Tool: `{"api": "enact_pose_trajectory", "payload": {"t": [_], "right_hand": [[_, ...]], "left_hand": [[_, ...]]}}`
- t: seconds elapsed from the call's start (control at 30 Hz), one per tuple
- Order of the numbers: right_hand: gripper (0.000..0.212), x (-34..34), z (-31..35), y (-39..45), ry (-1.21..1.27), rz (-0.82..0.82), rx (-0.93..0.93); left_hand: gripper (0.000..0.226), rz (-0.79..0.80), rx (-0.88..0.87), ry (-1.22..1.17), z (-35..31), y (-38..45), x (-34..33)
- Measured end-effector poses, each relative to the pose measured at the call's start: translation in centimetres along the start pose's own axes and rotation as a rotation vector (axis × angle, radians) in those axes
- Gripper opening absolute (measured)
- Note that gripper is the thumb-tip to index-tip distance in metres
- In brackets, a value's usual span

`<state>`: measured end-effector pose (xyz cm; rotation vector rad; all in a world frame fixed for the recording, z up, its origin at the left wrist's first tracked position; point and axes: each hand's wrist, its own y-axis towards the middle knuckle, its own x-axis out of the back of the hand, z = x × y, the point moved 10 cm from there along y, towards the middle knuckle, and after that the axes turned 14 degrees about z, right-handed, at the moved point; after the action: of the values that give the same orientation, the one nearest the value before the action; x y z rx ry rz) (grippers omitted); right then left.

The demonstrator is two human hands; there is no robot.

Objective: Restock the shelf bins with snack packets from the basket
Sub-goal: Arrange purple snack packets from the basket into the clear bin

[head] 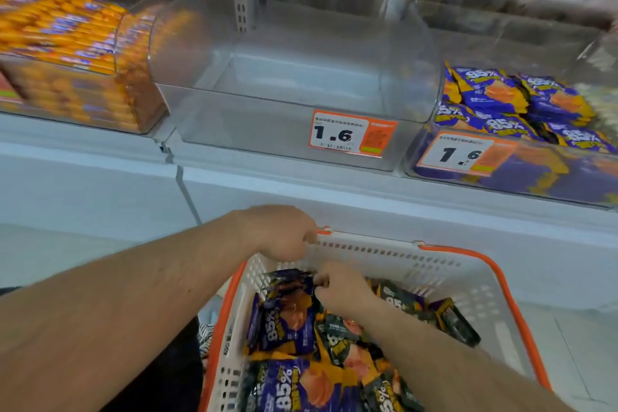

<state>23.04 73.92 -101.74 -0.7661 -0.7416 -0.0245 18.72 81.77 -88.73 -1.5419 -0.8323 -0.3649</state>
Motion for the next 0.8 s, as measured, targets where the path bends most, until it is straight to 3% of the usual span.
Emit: {"api": "enact_pose_trajectory", "payload": {"t": [0.23, 0.37, 0.5, 0.6, 0.67, 0.8], "right_hand": [[0.051, -3.6, 1.3, 3.6, 0.203, 0.106, 0.040], [0.058, -3.9, 1.7, 3.3, 0.155, 0.138, 0.063], [0.047, -0.7, 1.9, -0.7, 0.025, -0.001, 0.203], [0.033, 3.2, 2.7, -6.1, 0.044, -0.113, 0.406], [0.038, 5.8, 3.4, -10.1, -0.019, -0.192, 0.544], [0.048, 8.8, 3.5, -15.8, -0.309, -0.347, 0.675]], "left_hand": [[0.041, -0.060, -0.004, -0.101, 1.8, -0.1, 0.8], [0.041, -0.062, -0.015, -0.113, 1.7, -0.3, 0.8], [0.043, -0.060, 0.025, -0.156, 2.6, -0.1, 0.5], [0.043, -0.030, 0.061, -0.204, 3.3, 0.4, 0.0], [0.042, -0.043, 0.062, -0.273, 3.2, 0.8, 0.2], [0.064, -0.084, 0.012, -0.690, 2.1, 1.2, 0.4]]}}
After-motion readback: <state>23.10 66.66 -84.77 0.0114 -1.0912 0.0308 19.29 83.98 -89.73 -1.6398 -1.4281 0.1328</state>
